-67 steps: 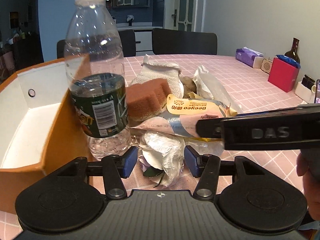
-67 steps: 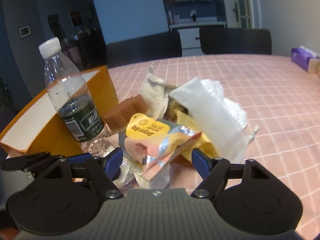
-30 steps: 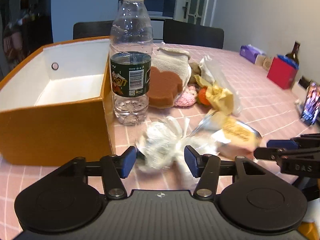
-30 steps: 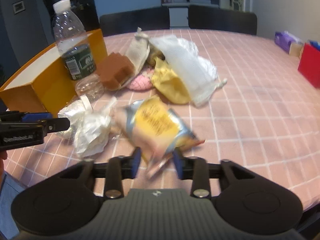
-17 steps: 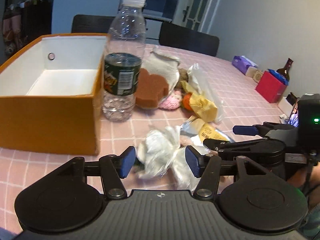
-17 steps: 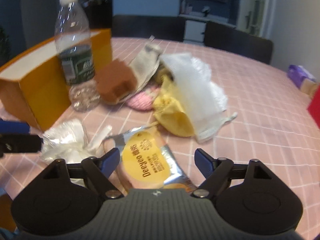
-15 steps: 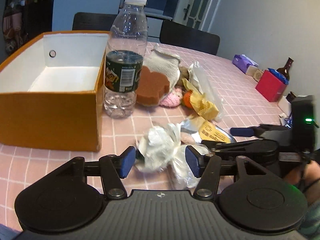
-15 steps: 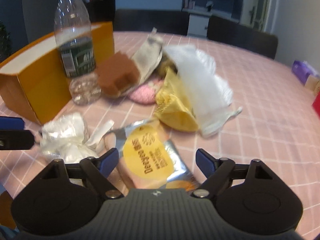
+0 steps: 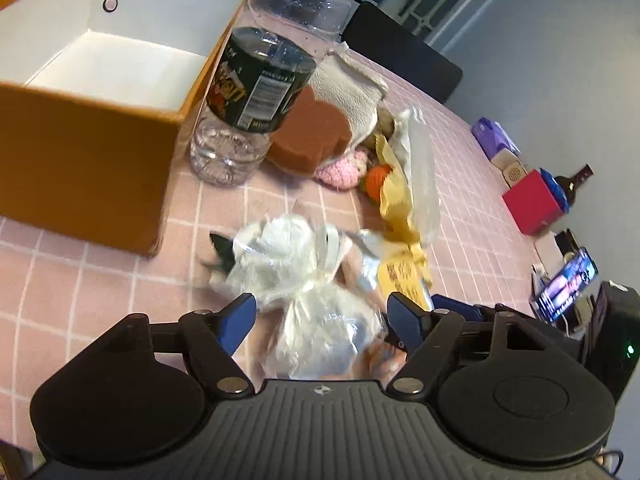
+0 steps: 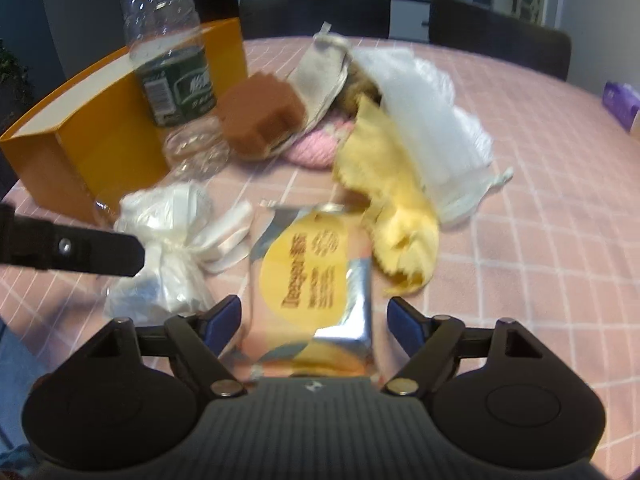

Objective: Organize soft objects
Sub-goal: 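Close the left tool on the white bag while the right tool grips the Deegeo packet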

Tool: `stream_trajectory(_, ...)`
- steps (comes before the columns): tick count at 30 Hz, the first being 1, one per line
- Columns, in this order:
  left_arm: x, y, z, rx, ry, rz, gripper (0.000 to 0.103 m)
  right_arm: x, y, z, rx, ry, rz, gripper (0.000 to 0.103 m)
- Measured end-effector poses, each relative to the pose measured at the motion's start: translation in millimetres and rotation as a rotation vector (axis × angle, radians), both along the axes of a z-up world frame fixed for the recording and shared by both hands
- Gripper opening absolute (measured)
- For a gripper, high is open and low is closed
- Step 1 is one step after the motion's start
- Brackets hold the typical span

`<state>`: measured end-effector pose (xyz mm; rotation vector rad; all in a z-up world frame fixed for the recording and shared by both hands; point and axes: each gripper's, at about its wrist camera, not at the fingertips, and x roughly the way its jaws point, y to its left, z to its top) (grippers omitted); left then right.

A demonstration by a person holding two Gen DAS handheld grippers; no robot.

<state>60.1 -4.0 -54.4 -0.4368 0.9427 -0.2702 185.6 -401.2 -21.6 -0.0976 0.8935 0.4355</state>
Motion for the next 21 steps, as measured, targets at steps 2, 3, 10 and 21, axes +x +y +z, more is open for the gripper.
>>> stream_trajectory(2, 8, -9, -2, 0.032, 0.003, -0.005, 0.088, 3, 2, 0, 0.001, 0.001, 0.012, 0.079)
stream_trajectory(3, 11, -12, -4, 0.045, 0.012, -0.007, 0.088, 4, 5, -1, -0.007, 0.002, 0.019, 0.079)
stream_trajectory(10, 23, -29, -20, 0.151, 0.018, -0.009, 0.083, 6, 15, -9, -0.042, -0.003, 0.031, 0.075)
stream_trajectory(21, 15, -30, -24, 0.217, -0.061, -0.058, 0.051, 0, 14, -9, -0.035, -0.022, 0.026, 0.055)
